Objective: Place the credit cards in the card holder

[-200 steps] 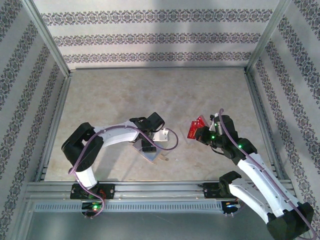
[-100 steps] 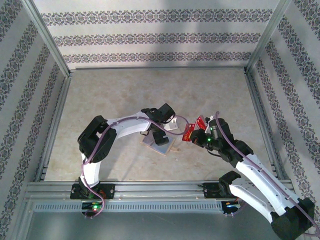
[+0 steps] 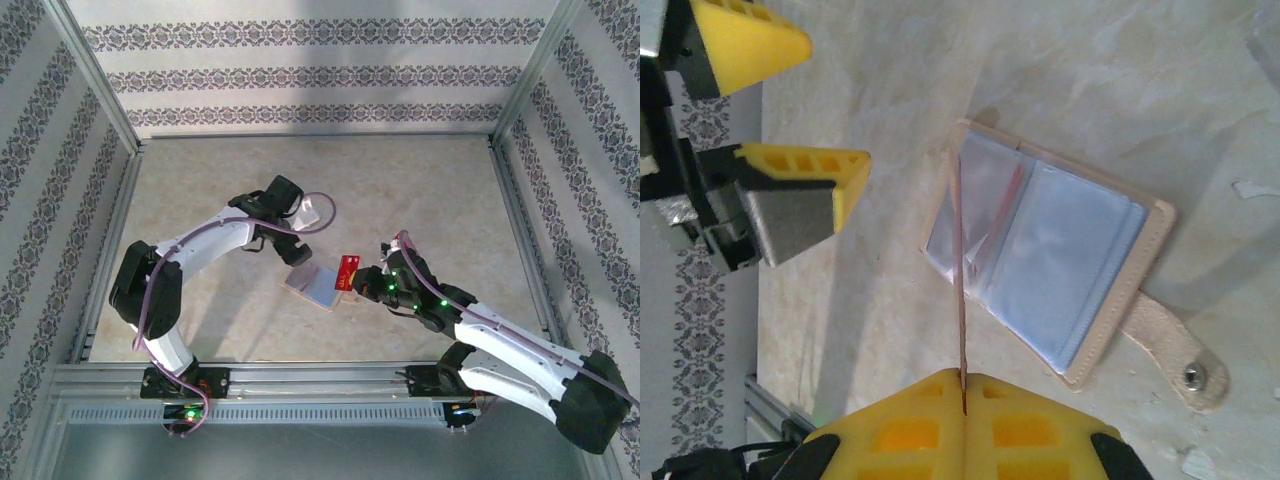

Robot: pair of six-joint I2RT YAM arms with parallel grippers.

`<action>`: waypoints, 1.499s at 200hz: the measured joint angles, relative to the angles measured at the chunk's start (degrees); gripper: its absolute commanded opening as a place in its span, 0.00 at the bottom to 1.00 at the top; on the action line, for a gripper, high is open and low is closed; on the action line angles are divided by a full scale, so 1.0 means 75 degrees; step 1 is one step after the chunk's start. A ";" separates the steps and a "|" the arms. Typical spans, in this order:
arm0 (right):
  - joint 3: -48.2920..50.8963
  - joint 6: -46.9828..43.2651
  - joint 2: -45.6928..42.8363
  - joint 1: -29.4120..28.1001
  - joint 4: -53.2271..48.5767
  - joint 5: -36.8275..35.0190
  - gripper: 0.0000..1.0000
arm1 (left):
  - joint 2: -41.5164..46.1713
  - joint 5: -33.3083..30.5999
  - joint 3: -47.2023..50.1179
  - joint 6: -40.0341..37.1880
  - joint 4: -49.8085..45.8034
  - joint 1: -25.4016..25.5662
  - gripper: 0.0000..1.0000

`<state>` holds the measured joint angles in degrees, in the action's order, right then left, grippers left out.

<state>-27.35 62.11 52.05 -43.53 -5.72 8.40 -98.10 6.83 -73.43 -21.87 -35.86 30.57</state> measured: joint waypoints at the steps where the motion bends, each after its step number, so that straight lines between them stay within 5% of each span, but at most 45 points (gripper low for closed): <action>1: 0.0003 0.0009 0.0012 -0.0015 0.0023 -0.0012 0.00 | 0.0000 0.0000 0.0015 0.0000 -0.0003 -0.0020 1.00; 36: 0.0254 0.0361 0.0743 -0.0428 0.0997 -0.0254 0.00 | -0.0358 -0.0146 0.0102 -0.0070 -0.0108 -0.0326 0.98; 92: 0.0554 0.0866 0.2157 -0.0431 0.2334 -0.0221 0.00 | -0.1102 0.0318 -0.0017 0.0032 -0.0495 -0.0326 0.39; 181: 0.0589 0.1174 0.3118 -0.0417 0.3739 0.0192 0.00 | -0.1539 0.2069 -0.0358 0.0764 -0.0857 -0.0318 0.03; 300: 0.0627 0.1568 0.3698 -0.0431 0.4395 0.0434 0.00 | -0.1842 0.2011 -0.0358 0.0982 -0.0822 -0.0271 0.01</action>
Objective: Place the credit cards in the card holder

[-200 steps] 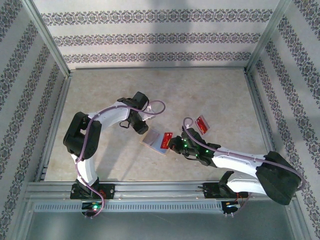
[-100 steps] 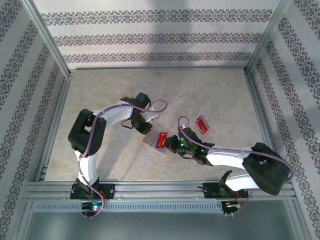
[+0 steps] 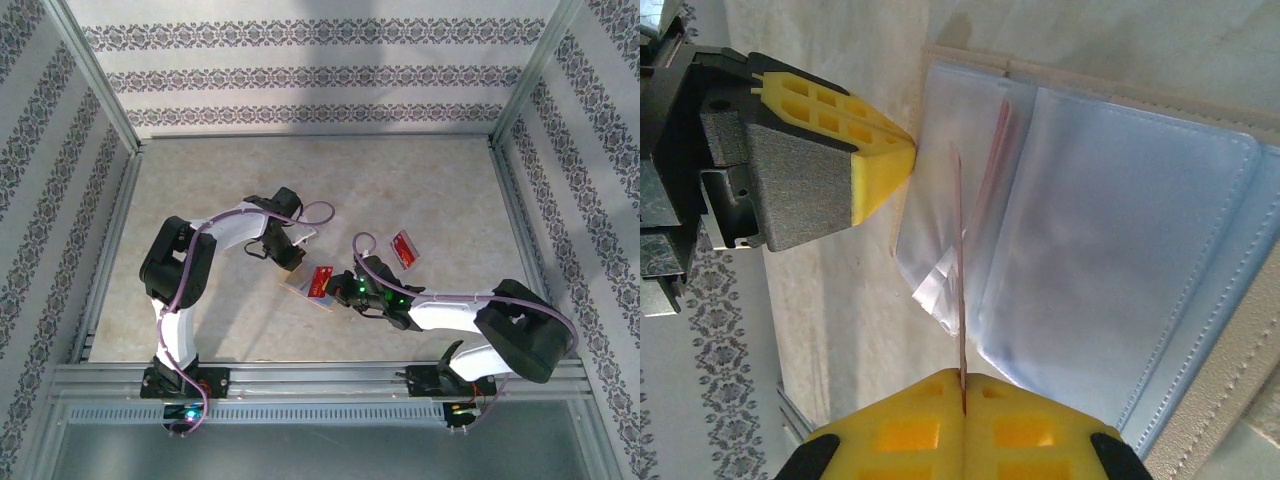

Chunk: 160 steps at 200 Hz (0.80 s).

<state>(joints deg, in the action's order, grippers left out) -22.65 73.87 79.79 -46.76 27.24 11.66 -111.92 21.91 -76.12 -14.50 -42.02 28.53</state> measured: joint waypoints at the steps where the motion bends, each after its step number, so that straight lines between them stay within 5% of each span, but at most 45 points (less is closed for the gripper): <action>1: 0.0003 0.0000 0.0000 -0.0003 0.0000 0.0000 0.00 | 0.0000 -0.0003 0.0000 0.0000 0.0000 0.0000 0.01; 160: 0.0160 0.0289 0.0364 0.0006 0.0562 0.0181 0.00 | 0.0000 -0.0213 0.0169 -0.0003 0.0283 0.0000 0.01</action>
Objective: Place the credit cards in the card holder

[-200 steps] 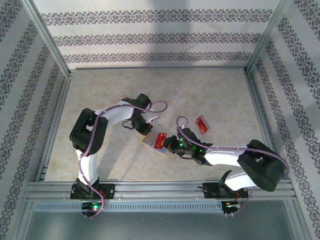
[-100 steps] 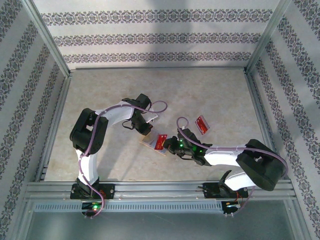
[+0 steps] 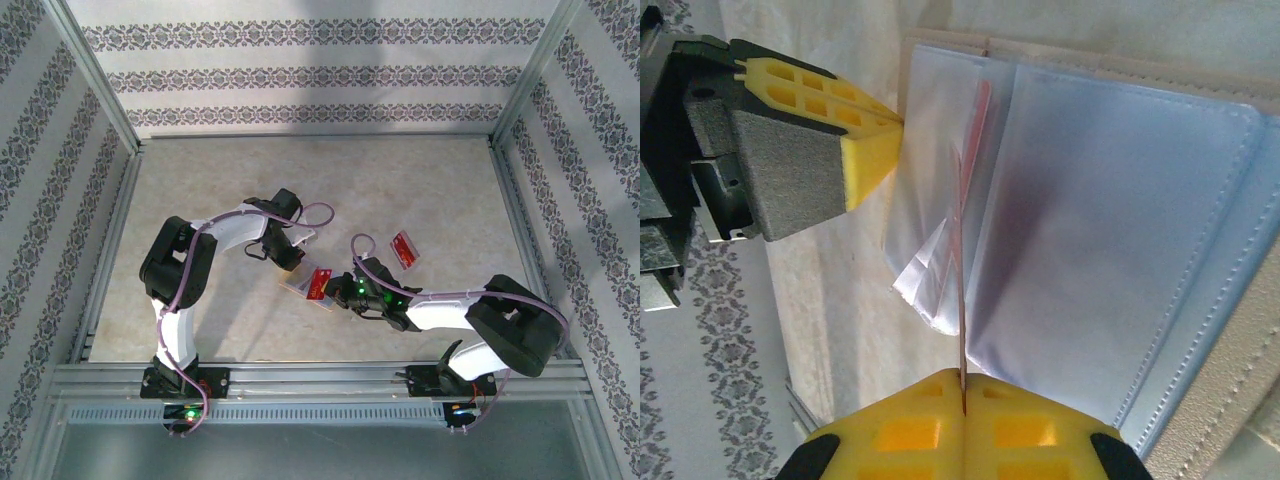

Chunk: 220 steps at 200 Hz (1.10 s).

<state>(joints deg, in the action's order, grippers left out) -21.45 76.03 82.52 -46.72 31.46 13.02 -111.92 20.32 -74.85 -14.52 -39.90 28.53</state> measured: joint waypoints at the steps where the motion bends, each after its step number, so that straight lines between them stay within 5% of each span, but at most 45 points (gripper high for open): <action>1: 0.0003 0.0012 0.0006 0.0000 0.0012 0.0000 0.00 | 0.0000 0.0000 0.0000 0.0000 0.0003 0.0000 0.01; 170: 0.0315 0.1003 0.0705 0.0000 0.1259 -0.0204 0.00 | 0.0000 -0.0044 0.0006 0.0003 0.0009 0.0000 0.00; 220: 0.0315 0.1014 -0.0050 -0.0006 0.0755 -0.0216 0.00 | 0.0000 -0.0058 0.0012 0.0003 0.0015 0.0000 0.00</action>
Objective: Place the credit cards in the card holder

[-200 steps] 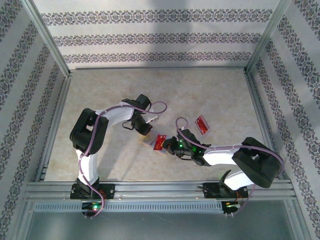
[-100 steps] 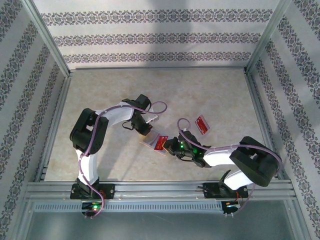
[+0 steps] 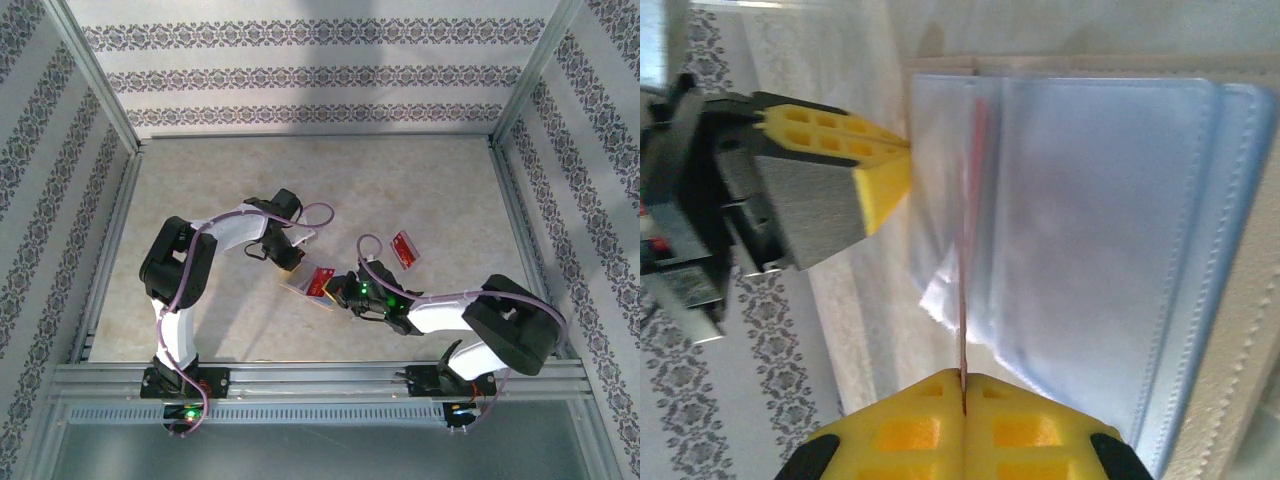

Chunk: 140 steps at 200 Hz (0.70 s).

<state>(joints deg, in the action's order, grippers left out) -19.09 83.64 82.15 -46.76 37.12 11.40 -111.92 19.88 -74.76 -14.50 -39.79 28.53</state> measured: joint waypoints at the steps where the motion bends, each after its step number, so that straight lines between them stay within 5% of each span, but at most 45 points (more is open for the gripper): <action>1: 0.0000 -0.0003 -0.0012 0.0000 -0.0012 -0.0003 0.00 | 0.0000 0.0000 0.0000 0.0000 0.0000 0.0000 0.00; 140: -0.0216 0.0006 0.0504 -0.0152 -0.0087 0.0012 0.00 | 0.0000 -0.0003 0.0009 -0.0003 0.0017 0.0000 0.00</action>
<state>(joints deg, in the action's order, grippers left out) -20.71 83.68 85.93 -47.90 36.47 11.49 -111.92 19.86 -74.70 -14.52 -39.66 28.53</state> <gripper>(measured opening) 0.051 0.048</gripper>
